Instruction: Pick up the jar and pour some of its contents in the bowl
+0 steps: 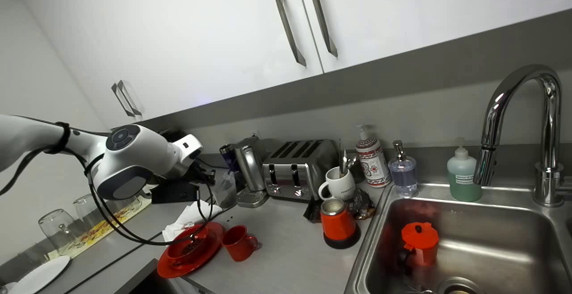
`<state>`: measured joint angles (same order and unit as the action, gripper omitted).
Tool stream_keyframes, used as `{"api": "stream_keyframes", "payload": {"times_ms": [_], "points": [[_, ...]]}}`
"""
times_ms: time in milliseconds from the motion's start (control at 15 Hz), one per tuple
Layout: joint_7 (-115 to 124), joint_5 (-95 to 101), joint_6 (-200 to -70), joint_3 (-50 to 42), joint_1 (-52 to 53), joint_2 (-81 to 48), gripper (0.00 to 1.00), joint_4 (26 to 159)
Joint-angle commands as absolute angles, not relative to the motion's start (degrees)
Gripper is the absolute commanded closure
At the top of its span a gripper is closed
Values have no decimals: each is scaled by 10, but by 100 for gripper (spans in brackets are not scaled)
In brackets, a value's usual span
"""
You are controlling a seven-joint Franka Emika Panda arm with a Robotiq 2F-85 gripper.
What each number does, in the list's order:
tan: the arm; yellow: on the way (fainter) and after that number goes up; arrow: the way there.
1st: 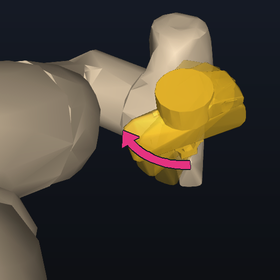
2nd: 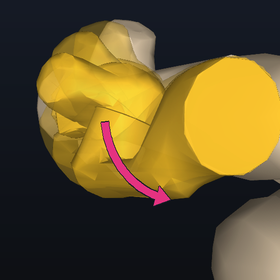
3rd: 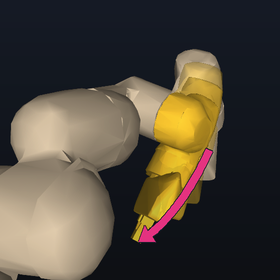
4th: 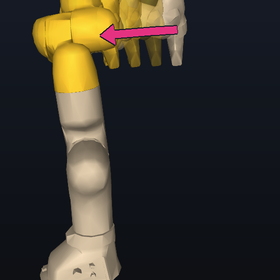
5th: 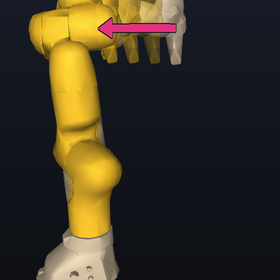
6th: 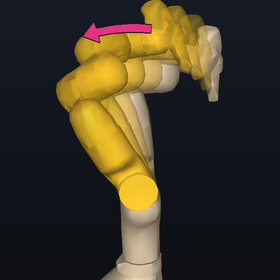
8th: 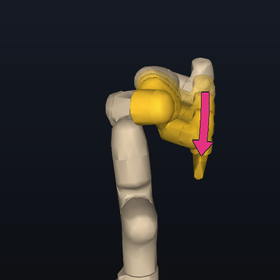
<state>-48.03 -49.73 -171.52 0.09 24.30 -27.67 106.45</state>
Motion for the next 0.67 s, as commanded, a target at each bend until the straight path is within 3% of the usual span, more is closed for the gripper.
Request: {"api": "stream_keyframes", "payload": {"times_ms": [0,600], "points": [[-464,-490,-1738,-26,247,-275,96,1069],[-445,-488,-1747,-121,244,-300,96,1076]]}}
